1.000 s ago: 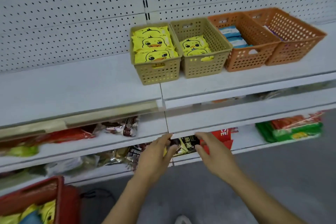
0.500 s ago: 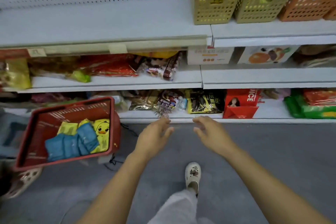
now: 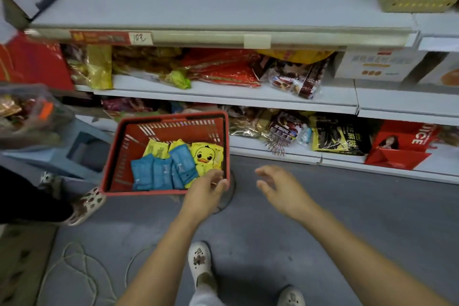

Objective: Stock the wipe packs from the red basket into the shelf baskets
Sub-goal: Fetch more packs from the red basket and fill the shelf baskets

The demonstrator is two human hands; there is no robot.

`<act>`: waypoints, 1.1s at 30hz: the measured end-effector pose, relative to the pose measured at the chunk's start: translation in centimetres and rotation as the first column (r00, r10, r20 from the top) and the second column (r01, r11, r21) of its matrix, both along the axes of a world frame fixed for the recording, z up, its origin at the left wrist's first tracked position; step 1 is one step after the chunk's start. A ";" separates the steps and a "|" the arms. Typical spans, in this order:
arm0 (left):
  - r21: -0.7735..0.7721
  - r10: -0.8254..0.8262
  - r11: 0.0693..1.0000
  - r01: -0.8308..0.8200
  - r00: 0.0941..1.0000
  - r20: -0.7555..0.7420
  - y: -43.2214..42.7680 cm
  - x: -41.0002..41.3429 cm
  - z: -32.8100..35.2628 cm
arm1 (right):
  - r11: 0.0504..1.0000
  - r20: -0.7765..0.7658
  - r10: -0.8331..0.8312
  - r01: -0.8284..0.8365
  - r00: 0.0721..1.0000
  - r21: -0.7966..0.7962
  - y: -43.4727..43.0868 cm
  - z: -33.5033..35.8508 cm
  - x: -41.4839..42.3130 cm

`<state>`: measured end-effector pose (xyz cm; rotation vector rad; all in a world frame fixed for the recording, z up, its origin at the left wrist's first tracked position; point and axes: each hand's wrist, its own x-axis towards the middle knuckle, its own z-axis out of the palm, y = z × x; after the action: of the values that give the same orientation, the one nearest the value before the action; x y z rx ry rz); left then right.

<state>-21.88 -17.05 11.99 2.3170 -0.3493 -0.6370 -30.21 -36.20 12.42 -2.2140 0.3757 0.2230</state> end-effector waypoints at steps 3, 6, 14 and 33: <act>0.021 0.038 0.999 -0.036 0.997 -0.073 4.7 4.6 -1.7 | 0.999 -0.028 -0.005 0.006 1.000 0.031 4.5 -1.3 4.8; 0.046 0.109 0.994 -0.104 0.986 -0.124 9.1 9.8 -4.0 | 0.996 -0.072 -0.021 0.027 0.997 0.079 9.2 -3.7 10.1; 0.232 0.284 0.947 -0.222 0.917 -0.281 15.8 20.7 -14.0 | 0.991 -0.331 -0.040 0.079 0.943 0.107 17.8 -14.0 21.9; 0.544 -0.033 0.838 0.048 0.999 -0.037 14.7 23.3 -22.2 | 0.948 -0.367 -0.277 0.314 0.888 0.046 19.6 -22.7 27.2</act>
<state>1.40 -2.37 -10.24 2.8466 -0.2207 -0.8776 -3.03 -16.56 -10.28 -1.9773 0.8756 0.4691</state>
